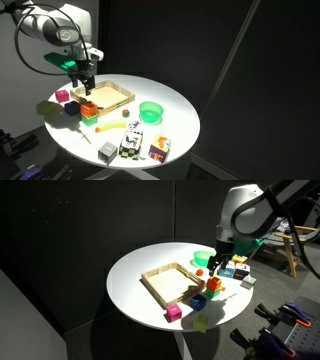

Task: Put the orange toy bock on top of the dark green toy block

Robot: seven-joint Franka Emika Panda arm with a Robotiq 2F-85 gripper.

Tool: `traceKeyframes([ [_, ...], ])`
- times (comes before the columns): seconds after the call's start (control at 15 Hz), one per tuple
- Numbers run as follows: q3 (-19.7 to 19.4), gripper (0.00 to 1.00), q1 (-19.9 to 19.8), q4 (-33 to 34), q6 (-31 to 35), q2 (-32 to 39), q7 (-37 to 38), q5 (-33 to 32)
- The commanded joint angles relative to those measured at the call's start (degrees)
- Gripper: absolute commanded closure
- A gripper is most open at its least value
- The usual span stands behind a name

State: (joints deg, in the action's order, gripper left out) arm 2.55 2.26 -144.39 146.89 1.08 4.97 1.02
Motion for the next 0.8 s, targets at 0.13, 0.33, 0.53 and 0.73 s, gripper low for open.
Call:
traceKeyframes([
  [0.13,-0.06,0.0,0.26,-1.47,-10.69,-10.9,-1.78,2.69],
  [0.33,-0.33,0.0,0.12,-1.12,-13.18,-14.96,-1.36,2.49],
  [0.53,-0.46,0.0,0.09,-1.26,-14.86,-19.02,-1.35,2.06],
  [0.73,-0.7,0.0,0.16,-1.49,-17.05,-23.0,-1.77,2.12],
])
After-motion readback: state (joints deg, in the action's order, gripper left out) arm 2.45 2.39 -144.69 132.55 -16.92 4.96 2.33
